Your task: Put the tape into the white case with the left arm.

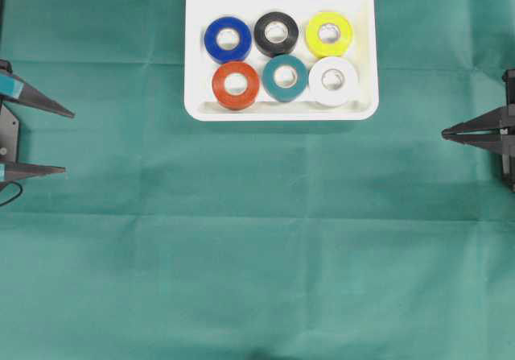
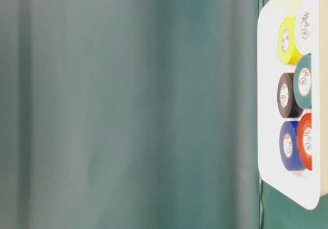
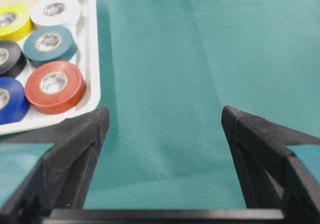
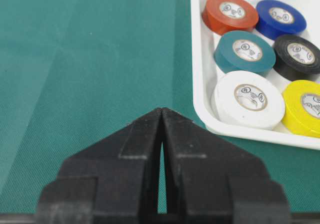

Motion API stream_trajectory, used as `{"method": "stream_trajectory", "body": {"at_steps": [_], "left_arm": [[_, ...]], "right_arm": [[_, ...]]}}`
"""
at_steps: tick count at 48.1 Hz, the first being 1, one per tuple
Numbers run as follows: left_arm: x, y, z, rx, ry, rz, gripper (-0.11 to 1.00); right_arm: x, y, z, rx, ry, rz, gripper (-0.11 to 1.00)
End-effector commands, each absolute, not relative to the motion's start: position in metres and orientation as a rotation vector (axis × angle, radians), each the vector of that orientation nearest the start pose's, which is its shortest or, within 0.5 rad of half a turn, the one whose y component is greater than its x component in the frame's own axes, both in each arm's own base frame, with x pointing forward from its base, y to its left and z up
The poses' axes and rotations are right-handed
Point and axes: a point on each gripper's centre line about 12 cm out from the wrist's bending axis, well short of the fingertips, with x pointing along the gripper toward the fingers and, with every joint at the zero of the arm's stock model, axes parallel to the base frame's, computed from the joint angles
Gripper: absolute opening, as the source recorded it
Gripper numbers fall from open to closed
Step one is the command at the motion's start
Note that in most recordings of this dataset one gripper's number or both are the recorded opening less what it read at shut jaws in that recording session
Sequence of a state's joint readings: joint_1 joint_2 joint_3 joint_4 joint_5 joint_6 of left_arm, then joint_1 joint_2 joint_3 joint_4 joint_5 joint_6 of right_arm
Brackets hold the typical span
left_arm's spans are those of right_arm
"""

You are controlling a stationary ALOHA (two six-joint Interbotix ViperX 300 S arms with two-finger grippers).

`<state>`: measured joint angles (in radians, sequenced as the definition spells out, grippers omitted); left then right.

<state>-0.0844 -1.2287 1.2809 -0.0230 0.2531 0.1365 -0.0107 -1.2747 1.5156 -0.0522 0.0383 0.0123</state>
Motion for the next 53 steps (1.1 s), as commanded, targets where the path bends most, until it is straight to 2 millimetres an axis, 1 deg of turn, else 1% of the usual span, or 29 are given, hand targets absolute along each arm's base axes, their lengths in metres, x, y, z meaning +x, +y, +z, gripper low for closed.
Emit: {"method": "stream_trajectory", "body": {"at_steps": [1,5,16,23,32,40,46,53], "left_arm": [[0.151,-0.013,0.233,0.129,0.301,-0.104,0.91],[0.150,-0.013,0.230,0.133,0.310,-0.105,0.91],[0.150,-0.013,0.228,0.149,0.309,-0.108,0.91],[0.148,-0.013,0.222,0.178,0.311,-0.112,0.91],[0.146,-0.012,0.214,0.177,0.308,-0.111,0.91],[0.144,-0.012,0.210,0.175,0.299,-0.110,0.91],[0.142,-0.012,0.210,0.173,0.287,-0.109,0.91],[0.141,-0.012,0.208,0.173,0.287,-0.109,0.91]], "right_arm": [[0.137,-0.002,0.170,-0.040,0.275,-0.008,-0.09],[0.137,-0.002,0.168,-0.040,0.270,-0.007,-0.09],[0.134,-0.001,0.157,-0.056,0.249,0.000,-0.09],[0.131,0.000,0.149,-0.117,0.232,0.017,-0.09],[0.130,0.002,0.147,-0.229,0.229,0.045,-0.09],[0.128,0.000,0.138,-0.354,0.311,0.057,-0.09],[0.126,-0.004,0.132,-0.384,0.382,0.045,-0.09],[0.128,-0.004,0.139,-0.383,0.372,0.038,-0.09]]}}
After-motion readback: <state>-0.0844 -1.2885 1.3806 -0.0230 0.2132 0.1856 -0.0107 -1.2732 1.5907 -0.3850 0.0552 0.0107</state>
